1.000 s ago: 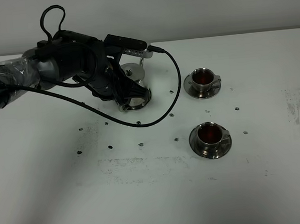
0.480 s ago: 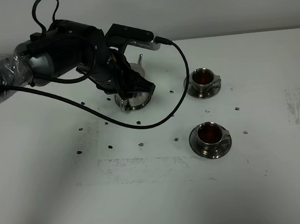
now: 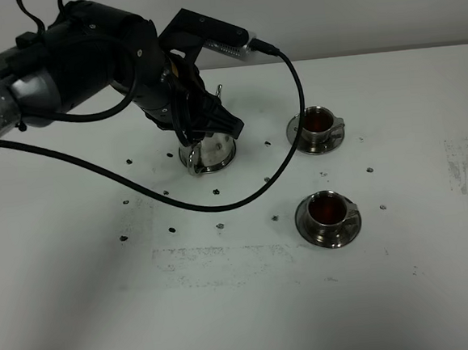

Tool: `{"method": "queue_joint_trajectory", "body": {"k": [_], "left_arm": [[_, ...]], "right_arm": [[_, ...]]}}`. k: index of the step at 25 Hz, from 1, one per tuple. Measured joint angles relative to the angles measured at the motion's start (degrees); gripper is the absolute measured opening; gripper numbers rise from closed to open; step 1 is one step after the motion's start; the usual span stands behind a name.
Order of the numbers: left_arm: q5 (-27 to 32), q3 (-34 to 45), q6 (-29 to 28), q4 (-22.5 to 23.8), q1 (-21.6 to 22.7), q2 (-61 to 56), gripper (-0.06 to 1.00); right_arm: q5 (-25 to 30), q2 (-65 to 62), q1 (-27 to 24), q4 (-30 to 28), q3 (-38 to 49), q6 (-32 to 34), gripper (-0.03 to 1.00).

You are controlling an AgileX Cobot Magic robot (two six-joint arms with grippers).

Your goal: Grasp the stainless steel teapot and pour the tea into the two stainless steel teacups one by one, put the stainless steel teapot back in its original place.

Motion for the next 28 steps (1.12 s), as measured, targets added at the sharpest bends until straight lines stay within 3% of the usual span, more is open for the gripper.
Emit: {"method": "queue_joint_trajectory", "body": {"k": [3, 8, 13, 19, 24, 28], "left_arm": [[3.39, 0.0, -0.48, 3.47, -0.01, -3.22, 0.38], [13.87, 0.14, -1.04, 8.56, 1.27, -10.59, 0.38], [16.9, 6.34, -4.54, 13.87, 5.52, -22.52, 0.38], [17.9, 23.13, -7.68, 15.27, 13.41, -38.28, 0.38], [22.51, 37.84, -10.99, 15.68, 19.42, -52.24, 0.38], [24.86, 47.23, -10.86, 13.42, 24.34, -66.34, 0.38]], "right_arm": [[0.0, 0.0, 0.0, 0.0, 0.0, 0.0, 0.54], [0.0, 0.0, 0.0, 0.0, 0.0, 0.0, 0.54], [0.0, 0.0, 0.0, 0.0, 0.0, 0.0, 0.54], [0.0, 0.0, 0.0, 0.0, 0.0, 0.0, 0.54], [0.0, 0.0, 0.0, 0.0, 0.0, 0.0, 0.54], [0.0, 0.0, 0.0, 0.0, 0.0, 0.0, 0.54]]}}
